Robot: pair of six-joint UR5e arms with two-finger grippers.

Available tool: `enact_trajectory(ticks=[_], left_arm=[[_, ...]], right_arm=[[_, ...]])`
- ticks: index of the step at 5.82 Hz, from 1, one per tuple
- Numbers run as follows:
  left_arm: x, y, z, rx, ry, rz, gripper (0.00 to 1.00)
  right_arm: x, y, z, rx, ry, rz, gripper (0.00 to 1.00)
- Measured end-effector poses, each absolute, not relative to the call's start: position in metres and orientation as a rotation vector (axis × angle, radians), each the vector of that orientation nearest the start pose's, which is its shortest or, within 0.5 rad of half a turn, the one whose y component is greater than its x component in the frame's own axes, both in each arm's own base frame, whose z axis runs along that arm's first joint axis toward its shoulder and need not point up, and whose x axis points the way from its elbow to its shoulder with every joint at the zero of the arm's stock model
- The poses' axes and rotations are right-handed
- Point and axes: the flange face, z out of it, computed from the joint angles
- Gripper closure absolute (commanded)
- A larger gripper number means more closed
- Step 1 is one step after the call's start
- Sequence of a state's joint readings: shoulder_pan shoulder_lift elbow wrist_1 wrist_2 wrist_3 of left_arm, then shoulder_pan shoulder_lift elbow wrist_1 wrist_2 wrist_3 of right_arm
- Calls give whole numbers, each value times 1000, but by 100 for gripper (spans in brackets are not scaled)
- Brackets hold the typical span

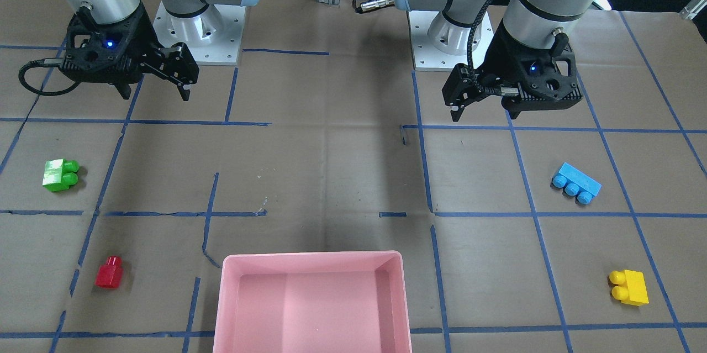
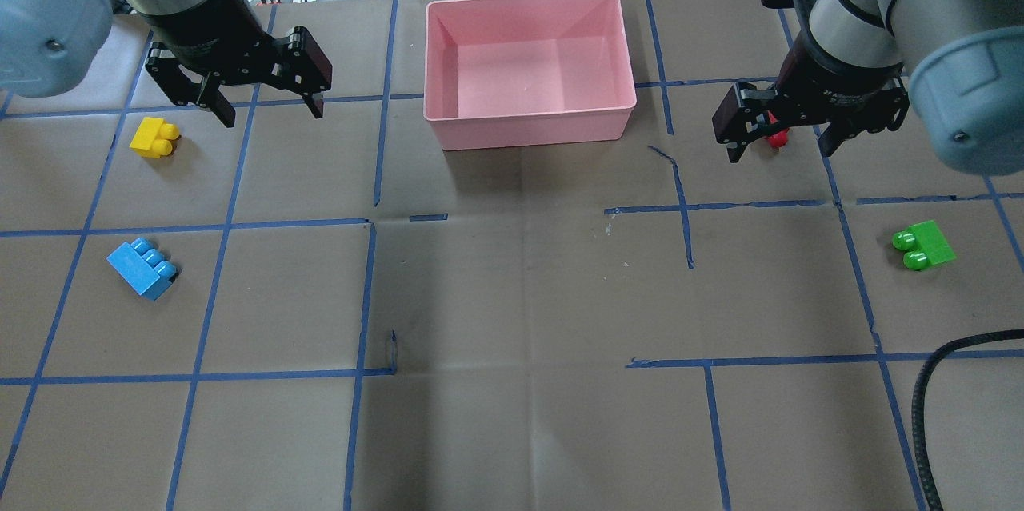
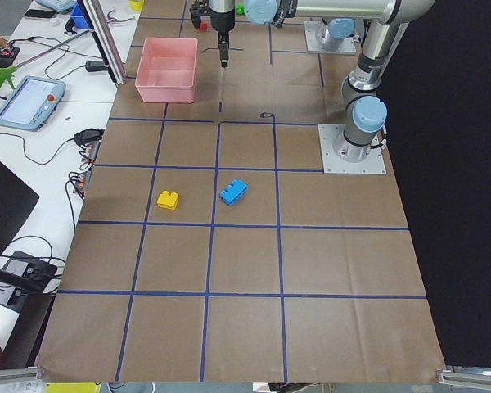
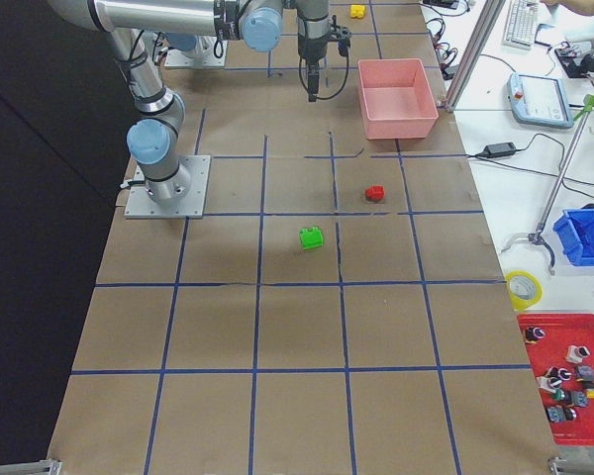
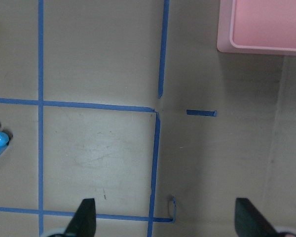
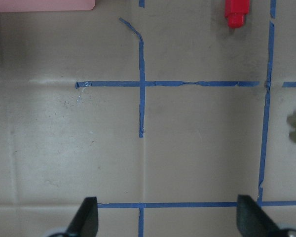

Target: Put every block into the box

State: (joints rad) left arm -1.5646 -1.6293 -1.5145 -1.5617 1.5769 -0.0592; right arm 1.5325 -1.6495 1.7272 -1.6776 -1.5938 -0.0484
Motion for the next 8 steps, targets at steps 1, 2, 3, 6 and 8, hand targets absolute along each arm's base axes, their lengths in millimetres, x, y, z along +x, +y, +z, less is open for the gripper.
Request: enact_trajectory(ticks=[1,2,3,6,8], left_arm=[[-130,-518,487,-101,3134,-12,0],[-129,-519,489,-102,3134,-17,0],[-128,-519,494,-102,3134,-33,0],[-103,-525,513,-132,3108,-154,0],[8,-535,512,-146,3054,-132,0]], right_arm=[[113,-465,459,-16,3166,-44,0],[113,-465,459,-17,3166,-44,0],[113,-465,459,-18,3166,-45,0],[113,-464,461,-21,3165,-51,0],[113,-469,447,-59,3165,-45,0]])
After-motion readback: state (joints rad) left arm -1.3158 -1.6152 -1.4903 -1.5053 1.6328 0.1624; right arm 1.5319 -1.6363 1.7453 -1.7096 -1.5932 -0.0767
